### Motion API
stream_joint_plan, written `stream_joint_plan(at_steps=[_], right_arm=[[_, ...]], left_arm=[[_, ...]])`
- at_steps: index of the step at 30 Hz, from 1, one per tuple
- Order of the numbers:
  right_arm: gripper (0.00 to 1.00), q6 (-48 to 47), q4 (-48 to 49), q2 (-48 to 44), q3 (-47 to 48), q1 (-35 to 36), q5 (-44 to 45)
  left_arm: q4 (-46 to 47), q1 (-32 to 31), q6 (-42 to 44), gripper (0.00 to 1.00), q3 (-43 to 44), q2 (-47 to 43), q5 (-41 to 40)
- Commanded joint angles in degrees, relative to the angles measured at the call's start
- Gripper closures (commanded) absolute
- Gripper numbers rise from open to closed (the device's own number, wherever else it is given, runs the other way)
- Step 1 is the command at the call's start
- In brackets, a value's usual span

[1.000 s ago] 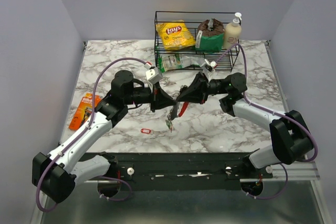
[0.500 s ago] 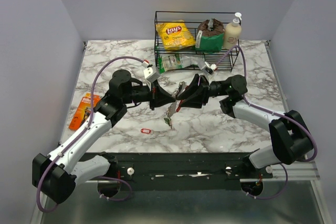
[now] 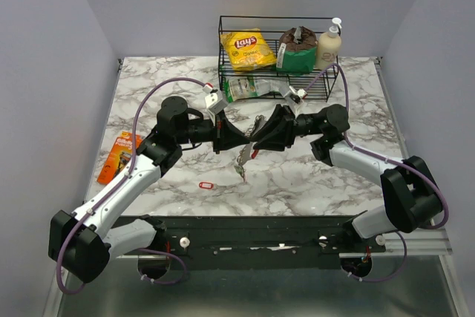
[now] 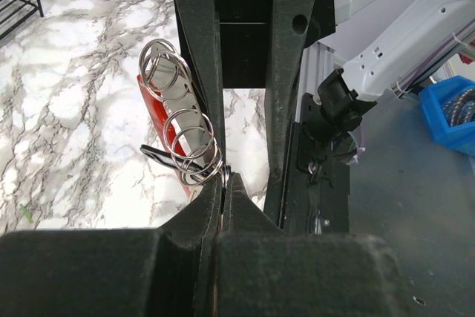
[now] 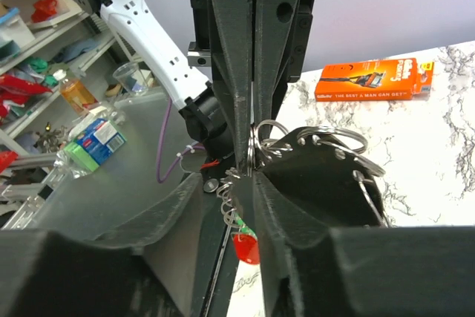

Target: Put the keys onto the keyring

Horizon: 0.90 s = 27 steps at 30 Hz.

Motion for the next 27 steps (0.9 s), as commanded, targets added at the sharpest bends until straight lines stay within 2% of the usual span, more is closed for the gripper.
stream_joint_plan(at_steps=[1,4,8,10,27], right_arm=[[0.63,-1.44,-2.34,1.68,2.24,0.16,6.40],[0.68,-0.47,-1.73,2.12,2.59,0.07,6.58],[0.70,1.63,0.46,2.48,2.68,0.07,6.75],[0.76,2.51,1.08,2.83,2.77,0.16,6.75],[0.79,9.98,4.16,4.23,4.44,0.07,8.42]], left_arm=[[5.20,-1.32,-2.74,1.00,1.05,0.16,8.76],[5.38,-1.58,-2.92,1.00,1.22,0.60,9.46],[5.37,-1.84,-2.83,1.00,1.13,0.87,9.82],[5.38,-1.93,-2.83,1.00,1.22,0.96,9.99],[5.20,-3.69,-2.48,1.00,1.75,2.01,13.07]])
